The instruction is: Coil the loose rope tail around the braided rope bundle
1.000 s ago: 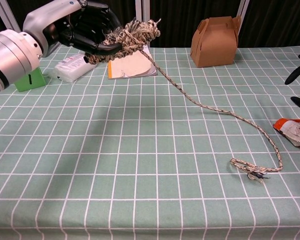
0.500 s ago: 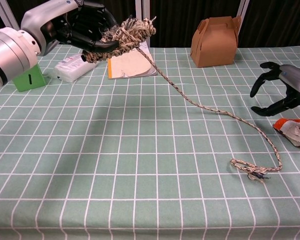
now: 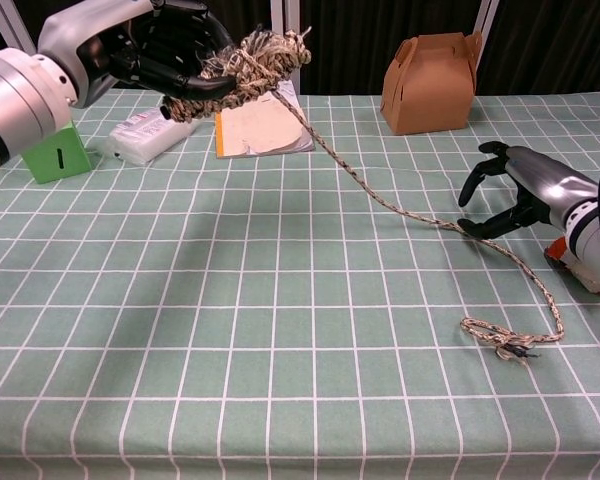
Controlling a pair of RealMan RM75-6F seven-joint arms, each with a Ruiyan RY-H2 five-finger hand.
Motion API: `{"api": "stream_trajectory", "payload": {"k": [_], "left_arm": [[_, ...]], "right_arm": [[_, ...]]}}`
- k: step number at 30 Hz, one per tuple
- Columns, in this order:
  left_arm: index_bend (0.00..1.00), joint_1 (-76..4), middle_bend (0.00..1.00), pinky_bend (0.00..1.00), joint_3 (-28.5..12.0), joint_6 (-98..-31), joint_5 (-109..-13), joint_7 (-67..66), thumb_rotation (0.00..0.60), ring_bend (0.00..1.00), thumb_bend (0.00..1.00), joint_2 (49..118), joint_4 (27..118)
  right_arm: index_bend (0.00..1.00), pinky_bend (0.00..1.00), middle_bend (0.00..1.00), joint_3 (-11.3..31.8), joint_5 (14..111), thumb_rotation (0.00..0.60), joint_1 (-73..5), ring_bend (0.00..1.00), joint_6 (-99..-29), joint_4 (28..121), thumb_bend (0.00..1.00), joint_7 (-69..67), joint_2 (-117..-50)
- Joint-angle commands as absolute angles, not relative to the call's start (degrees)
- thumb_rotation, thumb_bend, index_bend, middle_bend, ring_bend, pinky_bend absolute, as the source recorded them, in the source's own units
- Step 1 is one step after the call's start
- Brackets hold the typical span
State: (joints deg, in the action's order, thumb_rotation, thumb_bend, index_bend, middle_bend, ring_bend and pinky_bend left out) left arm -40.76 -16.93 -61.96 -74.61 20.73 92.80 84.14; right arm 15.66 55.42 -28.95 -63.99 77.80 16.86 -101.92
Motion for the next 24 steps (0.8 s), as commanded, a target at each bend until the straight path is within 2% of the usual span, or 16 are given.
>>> {"api": "stream_trajectory", "payload": {"k": [1, 24], "left_arm": [[0.70, -40.77, 0.70, 0.69, -17.18, -61.35, -73.96, 21.17, 0.600, 0.63, 0.35, 92.34, 84.71], [0.70, -41.00, 0.70, 0.69, -17.37, -58.97, -72.53, 23.33, 0.600, 0.63, 0.35, 90.90, 85.45]], "right_arm": [[0.47, 0.00, 0.00, 15.76, 54.93, 0.600, -29.39, 0.00, -63.42, 77.12, 0.31, 16.86, -102.64], [0.53, 0.00, 0.01, 15.81, 54.39, 0.600, -30.42, 0.00, -63.53, 73.52, 0.34, 17.93, -105.97]]}}
